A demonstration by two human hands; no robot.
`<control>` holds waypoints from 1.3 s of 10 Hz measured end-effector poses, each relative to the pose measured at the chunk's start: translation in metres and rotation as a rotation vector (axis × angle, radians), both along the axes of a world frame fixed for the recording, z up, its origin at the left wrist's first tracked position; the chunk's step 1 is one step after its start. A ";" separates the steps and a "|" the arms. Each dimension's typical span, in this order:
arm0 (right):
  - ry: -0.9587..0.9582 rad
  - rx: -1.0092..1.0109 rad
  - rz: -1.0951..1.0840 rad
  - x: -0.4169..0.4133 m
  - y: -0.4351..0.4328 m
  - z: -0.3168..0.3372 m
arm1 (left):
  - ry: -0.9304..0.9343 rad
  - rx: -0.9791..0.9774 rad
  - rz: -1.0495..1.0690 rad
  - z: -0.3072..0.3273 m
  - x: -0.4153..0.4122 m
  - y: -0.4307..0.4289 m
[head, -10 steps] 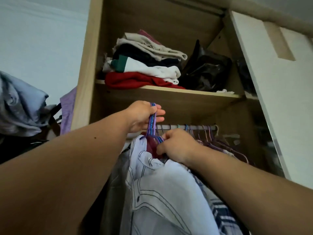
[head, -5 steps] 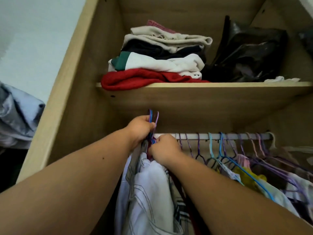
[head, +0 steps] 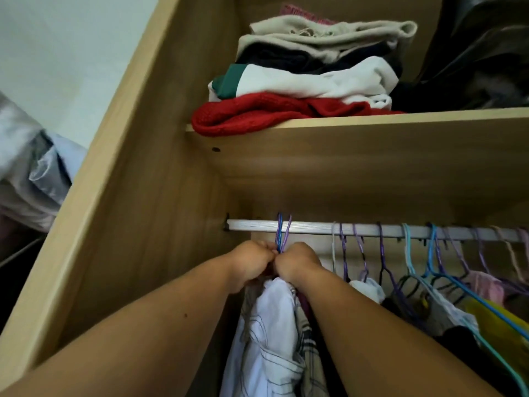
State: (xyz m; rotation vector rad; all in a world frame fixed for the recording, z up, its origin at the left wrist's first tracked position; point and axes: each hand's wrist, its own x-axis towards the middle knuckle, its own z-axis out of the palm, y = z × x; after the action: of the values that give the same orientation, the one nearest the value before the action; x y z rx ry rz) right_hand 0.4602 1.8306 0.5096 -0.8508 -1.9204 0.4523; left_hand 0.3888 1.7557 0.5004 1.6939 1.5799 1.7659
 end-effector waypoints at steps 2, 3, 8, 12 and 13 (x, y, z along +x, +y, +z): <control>-0.069 0.003 0.111 0.002 0.000 -0.014 | -0.085 -0.001 0.000 -0.019 -0.017 0.011; -0.040 -0.024 0.151 0.012 0.003 -0.013 | -0.106 0.038 0.004 -0.021 -0.021 0.016; -0.276 0.083 -0.140 0.052 0.007 -0.006 | 0.542 -0.201 0.524 -0.006 -0.020 0.012; -0.228 0.447 -0.289 0.113 -0.042 -0.031 | 0.571 -0.301 0.529 -0.014 -0.001 -0.012; -0.208 0.565 -0.353 0.147 -0.066 -0.048 | 0.550 -0.095 0.420 -0.018 0.035 -0.036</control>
State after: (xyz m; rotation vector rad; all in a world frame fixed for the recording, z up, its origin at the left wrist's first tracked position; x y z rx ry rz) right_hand 0.6073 1.7646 0.4620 -0.8484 -1.8849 -0.3914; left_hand 0.4238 1.7193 0.4826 2.0282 2.3549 1.4080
